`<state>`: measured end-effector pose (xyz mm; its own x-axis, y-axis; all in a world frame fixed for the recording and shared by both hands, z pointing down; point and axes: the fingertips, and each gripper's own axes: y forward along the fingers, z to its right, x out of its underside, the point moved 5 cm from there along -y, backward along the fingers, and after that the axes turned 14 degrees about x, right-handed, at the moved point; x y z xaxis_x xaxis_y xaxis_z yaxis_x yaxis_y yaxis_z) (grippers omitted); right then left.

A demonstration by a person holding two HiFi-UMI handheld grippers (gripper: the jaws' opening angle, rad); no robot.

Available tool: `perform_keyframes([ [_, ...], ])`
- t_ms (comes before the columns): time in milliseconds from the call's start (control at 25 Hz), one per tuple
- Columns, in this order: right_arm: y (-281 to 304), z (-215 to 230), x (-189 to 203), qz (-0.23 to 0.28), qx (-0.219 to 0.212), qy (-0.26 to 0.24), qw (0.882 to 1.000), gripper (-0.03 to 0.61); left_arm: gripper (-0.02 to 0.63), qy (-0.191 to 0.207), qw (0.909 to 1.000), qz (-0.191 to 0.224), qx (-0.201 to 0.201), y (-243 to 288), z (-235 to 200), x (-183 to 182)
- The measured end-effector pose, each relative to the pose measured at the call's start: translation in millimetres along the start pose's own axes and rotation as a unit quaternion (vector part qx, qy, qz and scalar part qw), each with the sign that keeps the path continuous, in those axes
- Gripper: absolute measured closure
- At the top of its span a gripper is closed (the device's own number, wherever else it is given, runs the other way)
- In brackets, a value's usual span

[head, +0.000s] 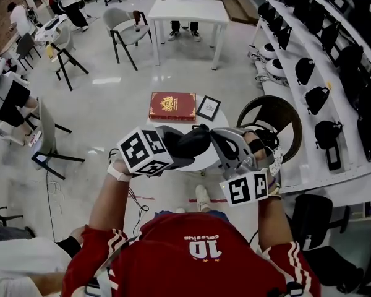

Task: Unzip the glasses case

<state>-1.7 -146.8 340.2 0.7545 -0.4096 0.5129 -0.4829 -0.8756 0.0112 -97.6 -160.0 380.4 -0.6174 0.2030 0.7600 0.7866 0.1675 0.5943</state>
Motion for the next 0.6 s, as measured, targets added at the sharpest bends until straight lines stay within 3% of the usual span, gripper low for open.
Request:
perform_keyframes([
  [280, 14.8, 5.0, 24.3, -0.017, 0.0, 0.027, 0.999, 0.558, 0.362, -0.048, 0.9956, 0.077, 0.025, 15.9, -25.7, 1.1],
  [600, 25.5, 12.2, 46.1, -0.016, 0.005, 0.093, 0.996, 0.558, 0.359, -0.095, 0.9751, 0.199, 0.024, 16.5, -57.3, 2.4],
])
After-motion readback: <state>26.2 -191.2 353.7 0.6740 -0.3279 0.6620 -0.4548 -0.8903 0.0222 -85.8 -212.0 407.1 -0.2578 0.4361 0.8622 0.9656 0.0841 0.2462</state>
